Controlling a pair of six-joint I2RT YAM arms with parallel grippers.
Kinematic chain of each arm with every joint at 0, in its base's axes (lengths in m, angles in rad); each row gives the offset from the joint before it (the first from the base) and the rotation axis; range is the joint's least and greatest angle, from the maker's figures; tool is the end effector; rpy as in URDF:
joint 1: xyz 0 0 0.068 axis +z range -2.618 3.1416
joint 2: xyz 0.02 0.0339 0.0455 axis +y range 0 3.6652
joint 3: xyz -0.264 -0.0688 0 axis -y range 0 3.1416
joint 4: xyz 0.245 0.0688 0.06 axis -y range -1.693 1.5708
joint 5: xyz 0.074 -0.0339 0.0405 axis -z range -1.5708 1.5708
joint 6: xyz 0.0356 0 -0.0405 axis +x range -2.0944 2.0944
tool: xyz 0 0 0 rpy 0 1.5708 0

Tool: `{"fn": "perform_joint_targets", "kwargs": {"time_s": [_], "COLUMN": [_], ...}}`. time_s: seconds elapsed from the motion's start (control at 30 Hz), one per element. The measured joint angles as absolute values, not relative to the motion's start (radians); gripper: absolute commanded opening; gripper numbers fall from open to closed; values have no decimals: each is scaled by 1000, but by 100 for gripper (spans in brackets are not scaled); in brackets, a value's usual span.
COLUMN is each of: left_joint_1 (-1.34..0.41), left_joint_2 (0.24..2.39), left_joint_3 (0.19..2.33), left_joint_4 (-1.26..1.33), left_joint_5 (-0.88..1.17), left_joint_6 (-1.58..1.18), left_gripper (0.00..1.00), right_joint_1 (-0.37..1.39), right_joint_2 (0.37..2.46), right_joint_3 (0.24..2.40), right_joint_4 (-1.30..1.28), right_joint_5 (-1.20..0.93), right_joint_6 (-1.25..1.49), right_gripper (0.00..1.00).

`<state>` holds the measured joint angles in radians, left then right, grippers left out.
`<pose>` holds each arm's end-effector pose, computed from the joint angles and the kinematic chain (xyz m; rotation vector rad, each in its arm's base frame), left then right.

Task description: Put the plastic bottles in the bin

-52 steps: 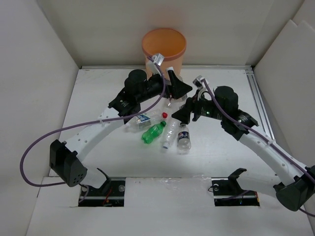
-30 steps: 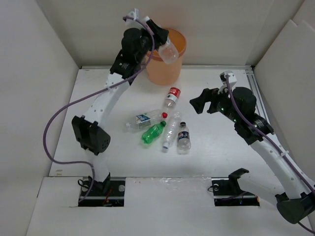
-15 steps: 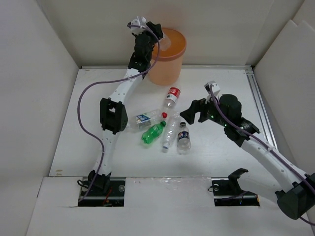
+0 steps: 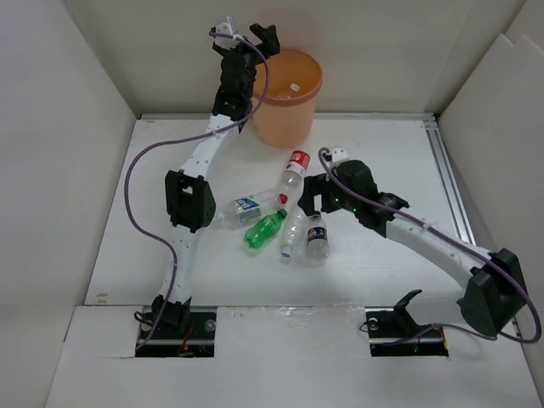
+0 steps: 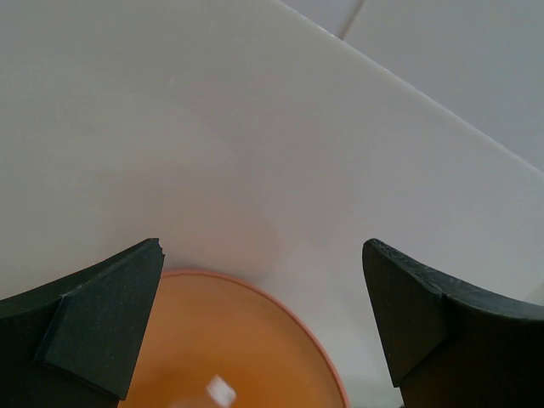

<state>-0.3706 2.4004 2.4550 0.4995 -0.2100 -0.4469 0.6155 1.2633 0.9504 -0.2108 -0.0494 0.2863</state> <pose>0.5141 -0.1918 0.4223 -0.2343 1.0235 -0.6362 0.2329 0.1669 0.2920 -0.3825 2.1158 0.5886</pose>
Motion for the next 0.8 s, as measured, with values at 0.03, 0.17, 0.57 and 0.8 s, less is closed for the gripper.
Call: {"fn": "perform_joint_targets", "kwargs": {"time_s": [0.03, 0.17, 0.57, 0.8], "left_joint_1": [-373, -396, -413, -413], "left_joint_2": [2370, 2134, 1192, 1112], "left_joint_3": [2437, 2257, 1390, 1116], "left_joint_4": [466, 269, 25, -117], "left_joint_5": [-206, -186, -138, -80], "left_joint_6": [-435, -404, -511, -581], "left_gripper": [100, 100, 100, 100], "right_joint_1": [630, 685, 772, 794], "right_joint_2": [1303, 1390, 1396, 1396], "right_joint_3": [958, 956, 817, 701], "right_joint_4": [-221, -276, -313, -310], "right_joint_5": [-18, 60, 221, 239], "right_joint_6": [293, 327, 506, 602], "right_gripper": [100, 100, 95, 79]}}
